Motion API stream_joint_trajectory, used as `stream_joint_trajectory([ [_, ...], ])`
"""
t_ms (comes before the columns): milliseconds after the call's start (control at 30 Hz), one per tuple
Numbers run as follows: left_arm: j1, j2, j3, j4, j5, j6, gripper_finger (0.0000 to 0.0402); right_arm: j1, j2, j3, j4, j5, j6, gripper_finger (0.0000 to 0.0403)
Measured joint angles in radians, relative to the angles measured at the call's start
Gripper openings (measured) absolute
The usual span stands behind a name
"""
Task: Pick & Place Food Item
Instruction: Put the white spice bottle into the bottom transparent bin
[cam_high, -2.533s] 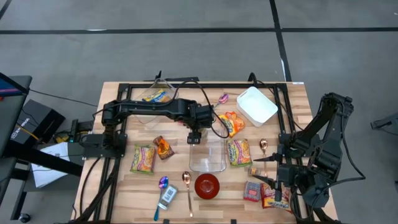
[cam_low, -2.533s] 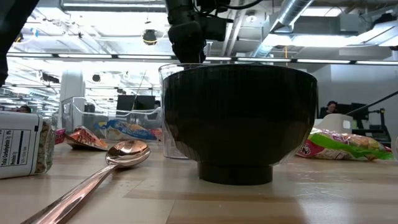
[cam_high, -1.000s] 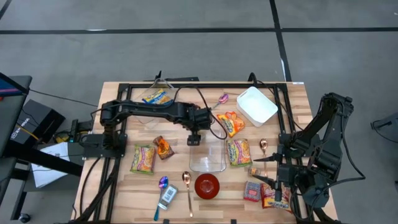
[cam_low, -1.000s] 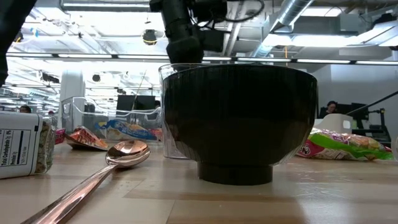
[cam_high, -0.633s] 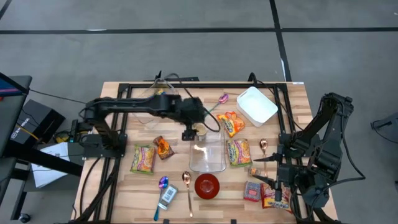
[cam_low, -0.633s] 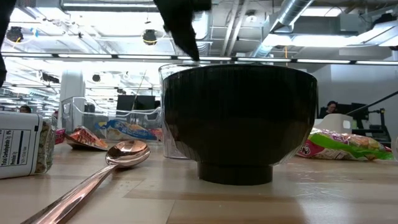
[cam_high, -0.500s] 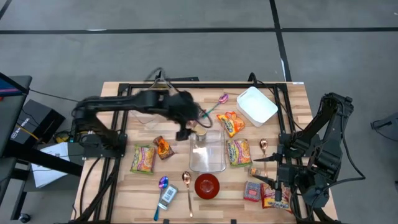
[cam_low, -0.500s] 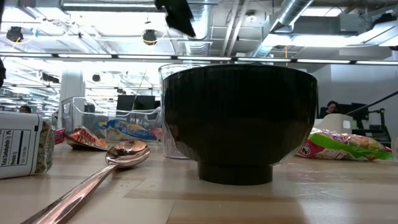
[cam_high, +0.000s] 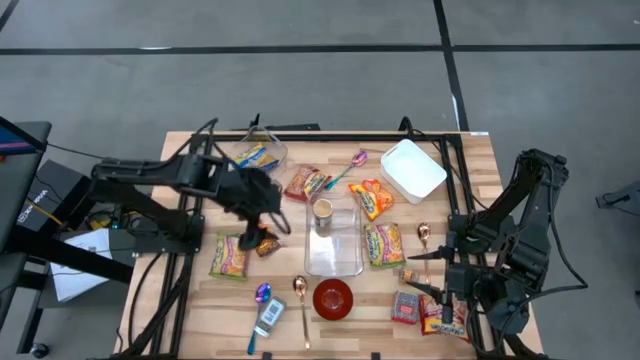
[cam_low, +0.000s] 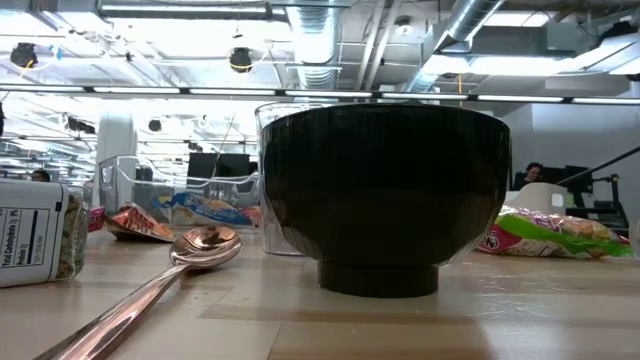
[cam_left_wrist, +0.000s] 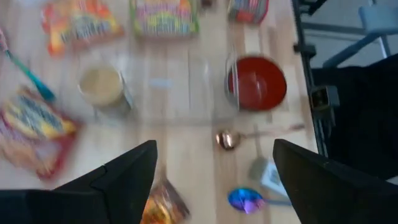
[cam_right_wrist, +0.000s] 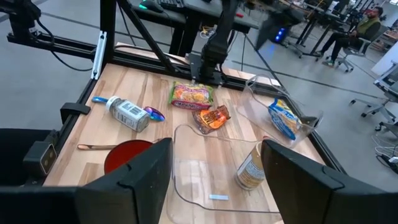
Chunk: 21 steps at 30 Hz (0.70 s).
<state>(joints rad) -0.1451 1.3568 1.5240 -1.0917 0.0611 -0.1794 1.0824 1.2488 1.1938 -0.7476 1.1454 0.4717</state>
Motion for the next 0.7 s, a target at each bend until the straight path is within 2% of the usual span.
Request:
stream_joint_trajectory([
  [233, -0.146, -0.056, -0.21, -0.008, -0.002, -0.294, 0.0308, 0.0, 0.0, 0.0, 0.004, 0.0, 0.0, 0.024],
  [333, -0.235, -0.06, -0.302, 0.006, -0.005, -0.355, 0.0309, 0.0, 0.0, 0.0, 0.008, 0.001, 0.001, 0.024],
  [533, -0.408, -0.06, -0.469, 0.264, -0.008, -0.364, 0.031, 0.0, 0.0, 0.0, 0.013, 0.002, 0.0, 0.024],
  [700, -0.495, -0.041, -0.541, 0.459, -0.114, -0.355, 0.031, 0.0, 0.0, 0.0, 0.023, 0.002, 0.0, 0.024],
])
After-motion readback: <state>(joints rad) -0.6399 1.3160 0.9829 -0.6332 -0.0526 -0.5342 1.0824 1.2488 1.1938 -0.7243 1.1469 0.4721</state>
